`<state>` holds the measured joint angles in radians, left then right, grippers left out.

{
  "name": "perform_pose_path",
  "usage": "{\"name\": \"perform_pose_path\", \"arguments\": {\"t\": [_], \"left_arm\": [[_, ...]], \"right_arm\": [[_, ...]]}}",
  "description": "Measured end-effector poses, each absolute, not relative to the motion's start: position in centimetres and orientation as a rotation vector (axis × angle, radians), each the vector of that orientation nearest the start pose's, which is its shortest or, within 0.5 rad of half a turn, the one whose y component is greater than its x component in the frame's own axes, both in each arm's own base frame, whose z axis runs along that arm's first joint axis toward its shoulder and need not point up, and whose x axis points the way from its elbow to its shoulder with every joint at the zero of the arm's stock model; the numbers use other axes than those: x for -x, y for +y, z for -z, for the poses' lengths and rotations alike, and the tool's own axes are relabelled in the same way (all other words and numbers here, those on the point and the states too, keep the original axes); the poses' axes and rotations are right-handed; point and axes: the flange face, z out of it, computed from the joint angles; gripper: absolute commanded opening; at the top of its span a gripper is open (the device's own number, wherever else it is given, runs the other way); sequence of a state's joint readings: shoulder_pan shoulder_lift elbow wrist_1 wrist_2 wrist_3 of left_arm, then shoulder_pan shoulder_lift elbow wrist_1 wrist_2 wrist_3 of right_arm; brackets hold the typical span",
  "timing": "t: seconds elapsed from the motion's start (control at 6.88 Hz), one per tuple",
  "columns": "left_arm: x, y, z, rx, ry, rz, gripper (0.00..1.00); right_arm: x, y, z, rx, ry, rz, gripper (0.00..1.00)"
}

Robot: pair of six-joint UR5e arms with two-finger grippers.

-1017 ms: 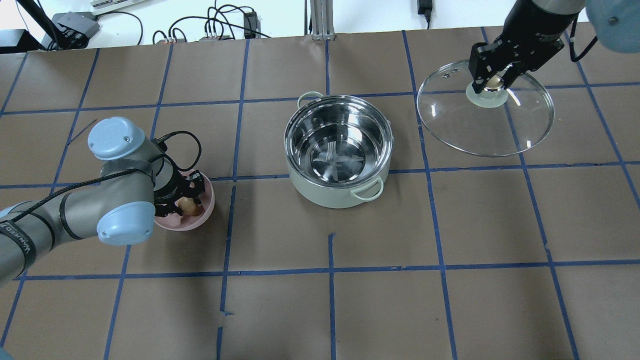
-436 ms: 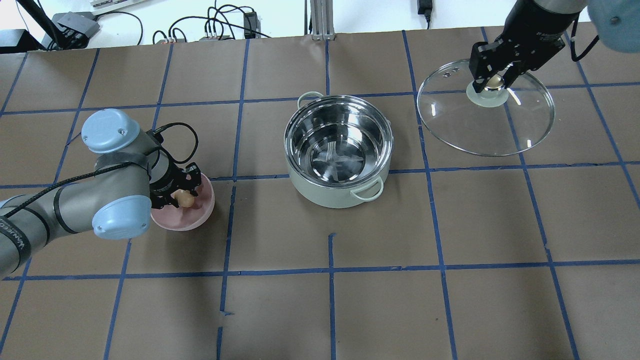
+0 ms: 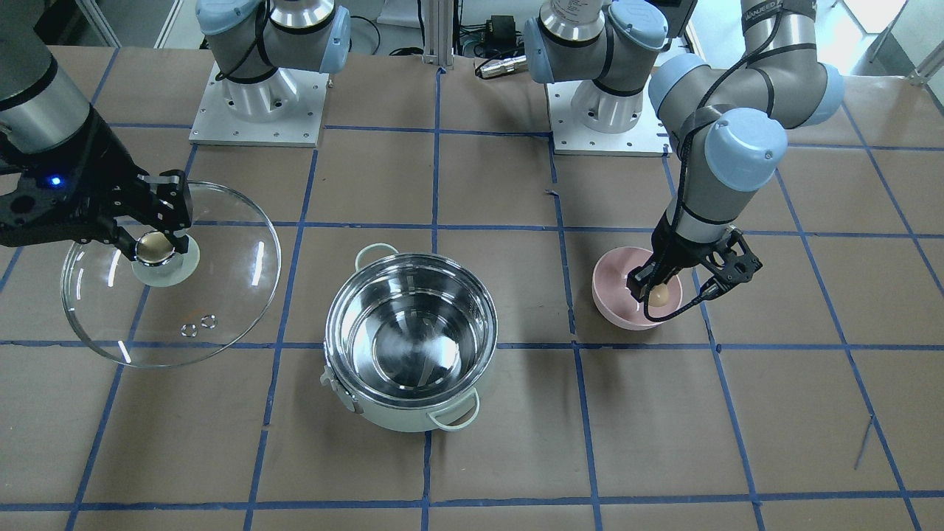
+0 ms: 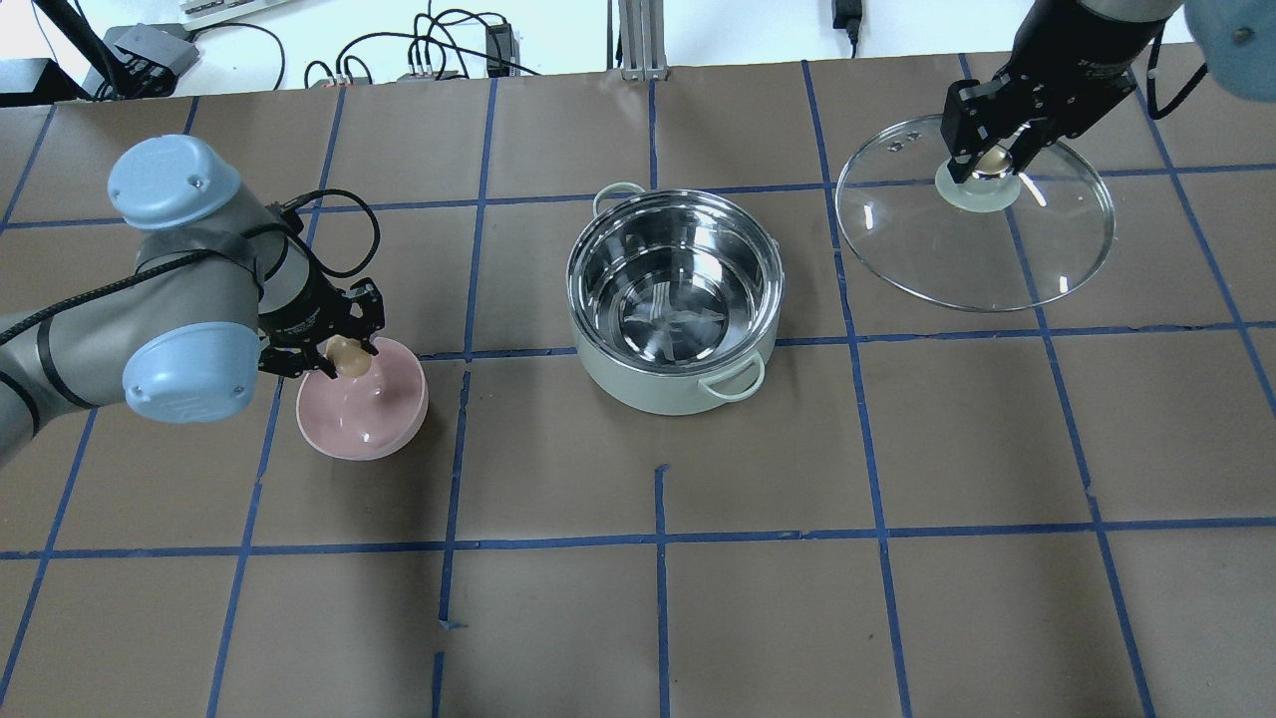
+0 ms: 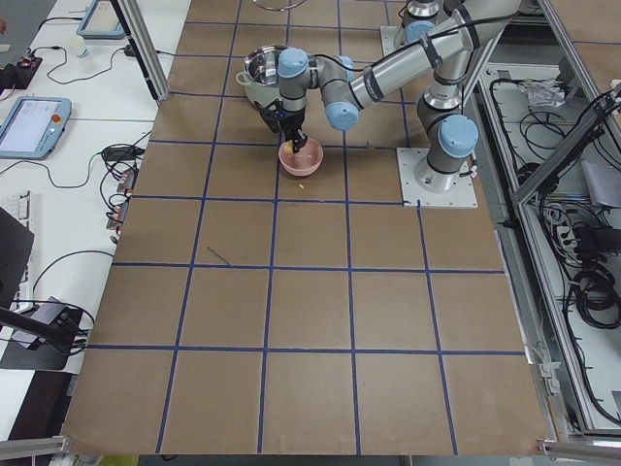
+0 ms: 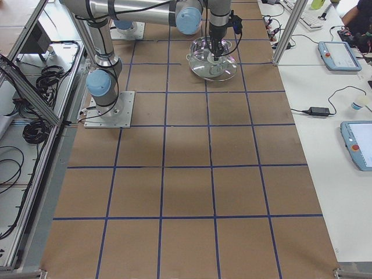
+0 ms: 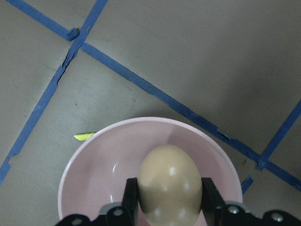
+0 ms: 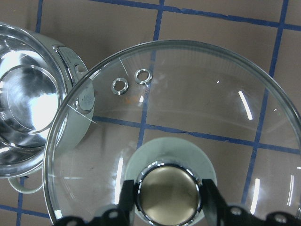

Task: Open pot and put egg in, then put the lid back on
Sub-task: 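Carry the egg with the left gripper over the pot and lower it in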

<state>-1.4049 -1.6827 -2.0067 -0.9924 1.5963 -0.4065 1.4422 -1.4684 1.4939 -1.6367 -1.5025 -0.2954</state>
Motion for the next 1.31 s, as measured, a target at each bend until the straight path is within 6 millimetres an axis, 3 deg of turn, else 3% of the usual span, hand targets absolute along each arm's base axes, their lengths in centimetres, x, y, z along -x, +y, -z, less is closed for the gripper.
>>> {"name": "perform_pose_path", "arguments": {"t": [0.29, 0.58, 0.87, 1.31], "left_arm": [[8.0, -51.2, -32.2, 0.786, 3.026, 0.094, 0.21], [12.9, -52.7, -35.9, 0.652, 3.084, 0.152, 0.21], [18.2, -52.6, -37.1, 0.516, 3.174, 0.182, 0.21], [27.1, -53.4, -36.8, 0.24, 3.237, 0.27, 0.21]], "right_arm": [[-7.1, -55.2, -47.9, 0.253, 3.071, 0.08, 0.31], [-7.0, -55.3, -47.6, 0.254, 3.07, 0.072, 0.3], [-6.9, -55.4, -47.4, 0.254, 3.07, 0.065, 0.3], [-6.9, -55.4, -47.3, 0.259, 3.071, 0.061, 0.3]]}}
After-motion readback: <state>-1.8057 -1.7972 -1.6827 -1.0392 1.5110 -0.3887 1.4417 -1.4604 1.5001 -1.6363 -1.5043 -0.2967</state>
